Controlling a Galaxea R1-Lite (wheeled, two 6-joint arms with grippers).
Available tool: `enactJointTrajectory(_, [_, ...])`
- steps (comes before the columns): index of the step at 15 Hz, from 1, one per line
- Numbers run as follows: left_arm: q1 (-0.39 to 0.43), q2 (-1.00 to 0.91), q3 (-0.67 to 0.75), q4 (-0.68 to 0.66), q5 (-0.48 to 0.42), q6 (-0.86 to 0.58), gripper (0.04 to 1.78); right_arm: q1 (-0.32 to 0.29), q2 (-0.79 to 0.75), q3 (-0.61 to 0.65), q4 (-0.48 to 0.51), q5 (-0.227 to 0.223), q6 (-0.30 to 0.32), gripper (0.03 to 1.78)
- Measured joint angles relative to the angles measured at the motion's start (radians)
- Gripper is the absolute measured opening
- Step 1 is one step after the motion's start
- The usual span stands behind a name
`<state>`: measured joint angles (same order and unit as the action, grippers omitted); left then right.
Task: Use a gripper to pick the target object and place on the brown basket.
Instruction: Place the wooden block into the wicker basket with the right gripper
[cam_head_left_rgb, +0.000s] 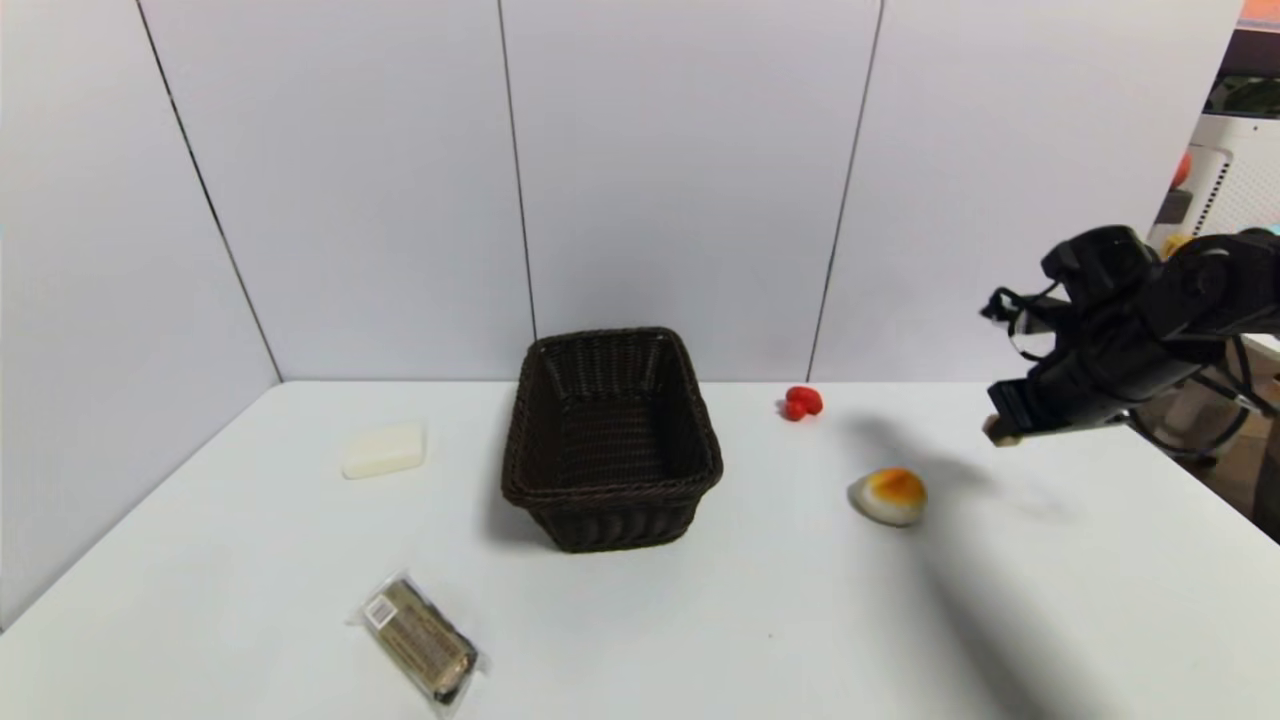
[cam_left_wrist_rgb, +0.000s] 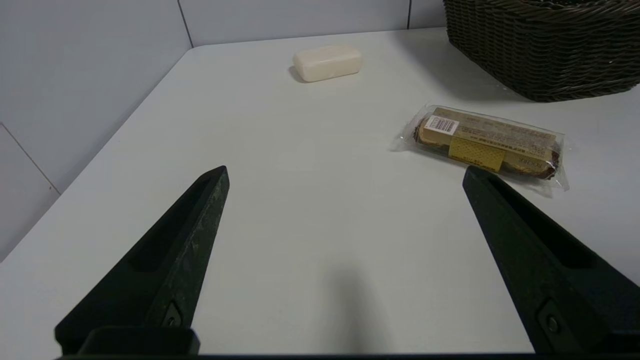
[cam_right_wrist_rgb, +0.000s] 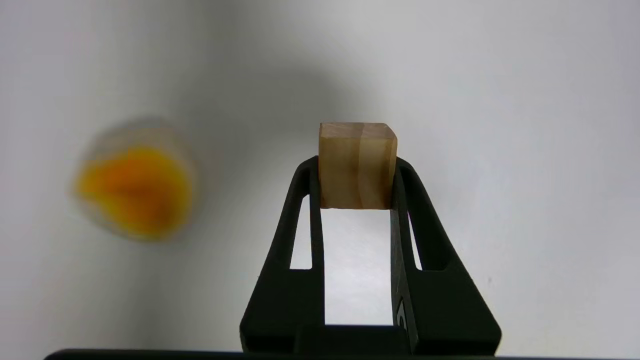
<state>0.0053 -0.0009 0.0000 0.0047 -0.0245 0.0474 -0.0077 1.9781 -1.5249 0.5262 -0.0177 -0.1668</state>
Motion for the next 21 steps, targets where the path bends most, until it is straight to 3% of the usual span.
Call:
enactJointTrajectory(2, [0.000, 0.000, 0.000, 0.000, 0.000, 0.000, 1.69, 0.089, -0.022, -0.077, -0.005, 0.024, 0.012, 0.37])
enactJointTrajectory(6, [0.000, 0.000, 0.000, 0.000, 0.000, 0.000, 1.69, 0.326, -0.045, -0.205, -0.029, 0.095, 0.048, 0.37])
enactJointTrajectory(9, [0.000, 0.000, 0.000, 0.000, 0.000, 0.000, 1.69, 0.502, -0.042, -0.234, -0.110, 0.114, 0.057, 0.37])
enactJointTrajectory(11, [0.000, 0.000, 0.000, 0.000, 0.000, 0.000, 1.69, 0.587, -0.022, -0.238, -0.150, 0.116, 0.058, 0.37])
enactJointTrajectory(14, [0.000, 0.000, 0.000, 0.000, 0.000, 0.000, 1.69, 0.642, 0.022, -0.240, -0.156, 0.117, 0.058, 0.42])
enactJointTrajectory(17, [0.000, 0.000, 0.000, 0.000, 0.000, 0.000, 1.69, 0.651, 0.059, -0.241, -0.153, 0.118, 0.055, 0.83])
enactJointTrajectory(21, [0.000, 0.000, 0.000, 0.000, 0.000, 0.000, 1.69, 0.651, 0.073, -0.264, -0.149, 0.117, 0.056, 1.18])
